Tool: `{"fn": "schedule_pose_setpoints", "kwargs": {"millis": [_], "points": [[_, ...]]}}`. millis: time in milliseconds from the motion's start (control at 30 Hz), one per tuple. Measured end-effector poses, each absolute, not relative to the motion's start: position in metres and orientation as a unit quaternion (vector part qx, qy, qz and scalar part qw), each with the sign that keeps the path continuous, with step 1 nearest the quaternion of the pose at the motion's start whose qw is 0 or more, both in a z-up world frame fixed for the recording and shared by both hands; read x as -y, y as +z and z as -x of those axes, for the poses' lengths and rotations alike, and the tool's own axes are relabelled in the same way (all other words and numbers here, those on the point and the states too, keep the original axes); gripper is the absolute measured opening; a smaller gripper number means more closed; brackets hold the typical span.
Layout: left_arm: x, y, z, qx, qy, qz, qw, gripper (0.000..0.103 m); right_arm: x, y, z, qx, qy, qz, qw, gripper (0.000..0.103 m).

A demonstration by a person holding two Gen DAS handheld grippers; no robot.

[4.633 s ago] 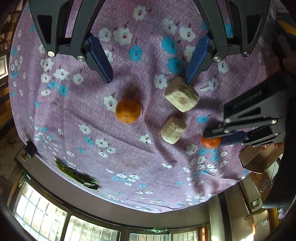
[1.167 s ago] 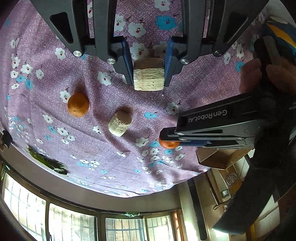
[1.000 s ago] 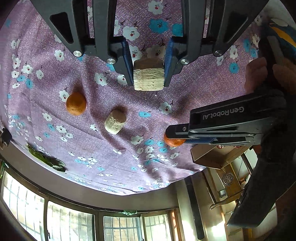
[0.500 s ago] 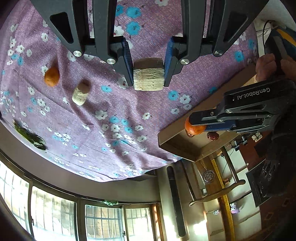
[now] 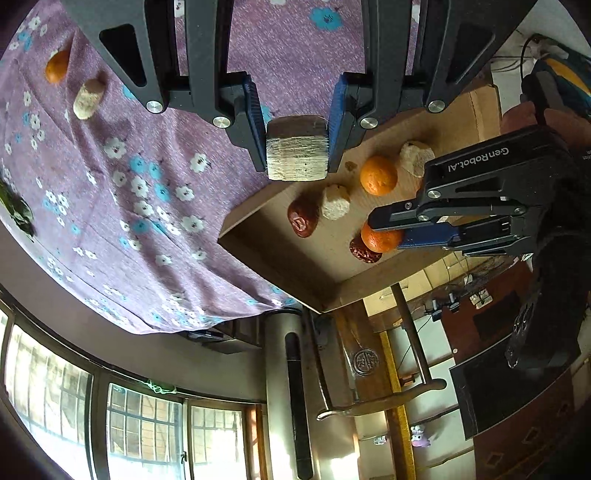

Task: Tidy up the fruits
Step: 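Carry the held orange and yam chunk toward the cardboard box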

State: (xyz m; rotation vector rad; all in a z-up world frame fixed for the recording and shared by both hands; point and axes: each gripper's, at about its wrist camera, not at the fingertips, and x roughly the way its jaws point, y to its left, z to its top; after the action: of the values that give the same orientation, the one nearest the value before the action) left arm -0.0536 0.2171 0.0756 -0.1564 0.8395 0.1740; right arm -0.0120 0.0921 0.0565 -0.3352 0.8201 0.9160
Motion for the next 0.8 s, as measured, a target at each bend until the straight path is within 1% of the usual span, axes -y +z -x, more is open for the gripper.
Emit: {"fn": "schedule_pose_setpoints", "kwargs": {"millis": [367,800], "points": [[-0.249,0.062,0.048,-0.421,0.117,0.094,0.895,0.031,-0.145,0.038,0.000,-0.398,0.460,0.188,0.771,0.034],[-0.255,0.051,0.042,-0.434,0.128,0.095,0.887,0.031,-0.176,0.023,-0.017,-0.413,0.461,0.198,0.761,0.034]]}}
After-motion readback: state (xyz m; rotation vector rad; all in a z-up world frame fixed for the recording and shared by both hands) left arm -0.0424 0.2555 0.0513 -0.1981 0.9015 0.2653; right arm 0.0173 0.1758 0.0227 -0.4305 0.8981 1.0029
